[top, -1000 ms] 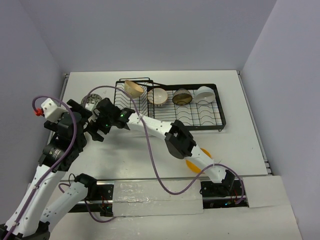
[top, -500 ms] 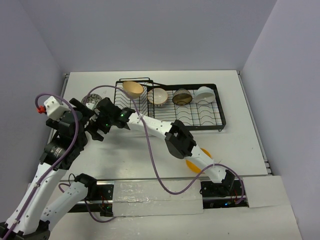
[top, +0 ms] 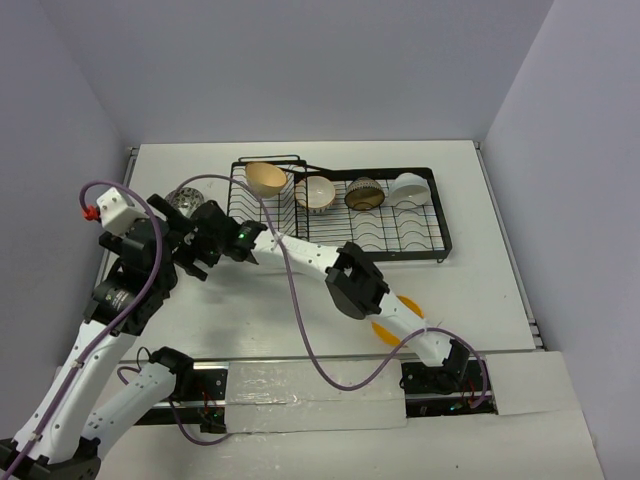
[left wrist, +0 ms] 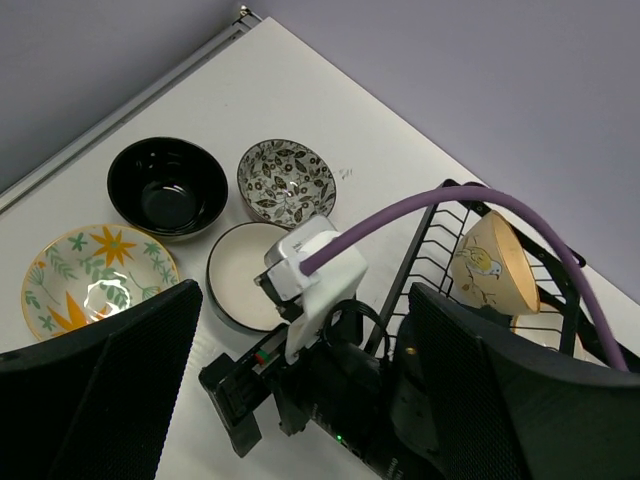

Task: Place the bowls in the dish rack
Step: Pick up the bowl from the corner of the board.

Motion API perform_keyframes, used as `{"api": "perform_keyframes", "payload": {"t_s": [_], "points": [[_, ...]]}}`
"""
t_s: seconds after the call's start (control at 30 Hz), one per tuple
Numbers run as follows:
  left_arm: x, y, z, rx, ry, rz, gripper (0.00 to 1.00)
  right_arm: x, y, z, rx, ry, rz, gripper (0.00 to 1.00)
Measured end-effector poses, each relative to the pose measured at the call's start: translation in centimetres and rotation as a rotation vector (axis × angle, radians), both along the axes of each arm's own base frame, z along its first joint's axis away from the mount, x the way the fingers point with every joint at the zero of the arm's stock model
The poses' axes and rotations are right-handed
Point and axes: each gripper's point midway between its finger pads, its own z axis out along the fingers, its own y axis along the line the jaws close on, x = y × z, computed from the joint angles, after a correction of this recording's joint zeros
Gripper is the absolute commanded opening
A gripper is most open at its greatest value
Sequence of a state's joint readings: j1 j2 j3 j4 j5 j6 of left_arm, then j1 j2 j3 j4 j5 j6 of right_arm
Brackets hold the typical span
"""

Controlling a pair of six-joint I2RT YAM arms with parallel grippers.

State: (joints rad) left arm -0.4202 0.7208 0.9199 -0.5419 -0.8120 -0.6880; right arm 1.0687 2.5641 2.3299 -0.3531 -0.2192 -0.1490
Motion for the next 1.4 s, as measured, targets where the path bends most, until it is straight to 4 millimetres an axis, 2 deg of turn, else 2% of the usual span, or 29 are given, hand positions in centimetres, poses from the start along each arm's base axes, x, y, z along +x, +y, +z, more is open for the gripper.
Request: {"api": "perform_keyframes", "payload": {"t_s": [0.13,0.23,0.43,0.6,0.87,0.97,1.07,1.1,1.2,1.33,1.4], "points": [[0.1,-0.1,-0.1,0.003,0.005,-0.008,0.90,0.5,0.3,-1.4,-0.017,-0.051,-0.002,0.96],[0.1,-0.2,0.0,0.006,0.004,-0.015,0.90,0.1,0.6,-2.1,-0.038,-0.081,0.013,0.93],[0.2,-0.4,0.0,0.004,0.004,-0.028,0.90,-1.1,1.5,-1.8,-0.040,-0.133,0.040,0.89],[0.2,-0.5,0.0,0.005,0.006,-0.035,0.90,-1.3,1.8,-1.7,-0.050,-0.173,0.037,0.82],[0.1,-0.5,0.1,0.002,0.002,-0.036,0.90,-0.5,1.7,-1.8,-0.070,-0.247,0.005,0.59],[0.1,-0.5,0.1,0.002,0.001,-0.036,0.90,-0.1,1.3,-2.6,-0.084,-0.260,-0.012,0.53],[0.1,-0.6,0.1,0.001,0.001,-0.040,0.90,0.0,0.7,-3.6,-0.114,-0.263,-0.021,0.42],[0.1,-0.6,0.1,0.001,0.001,-0.040,0.90,0.0,0.5,-3.9,-0.123,-0.264,-0.025,0.36],[0.1,-0.6,0.1,0.002,0.001,-0.041,0.90,0.0,0.2,-4.5,-0.139,-0.260,-0.028,0.30],[0.0,-0.6,0.2,0.000,-0.003,-0.044,0.90,0.0,0.0,-5.0,-0.147,-0.260,-0.032,0.27],[0.0,-0.6,0.3,-0.001,-0.005,-0.046,0.90,0.0,0.0,-5.0,-0.143,-0.267,-0.035,0.22]]}}
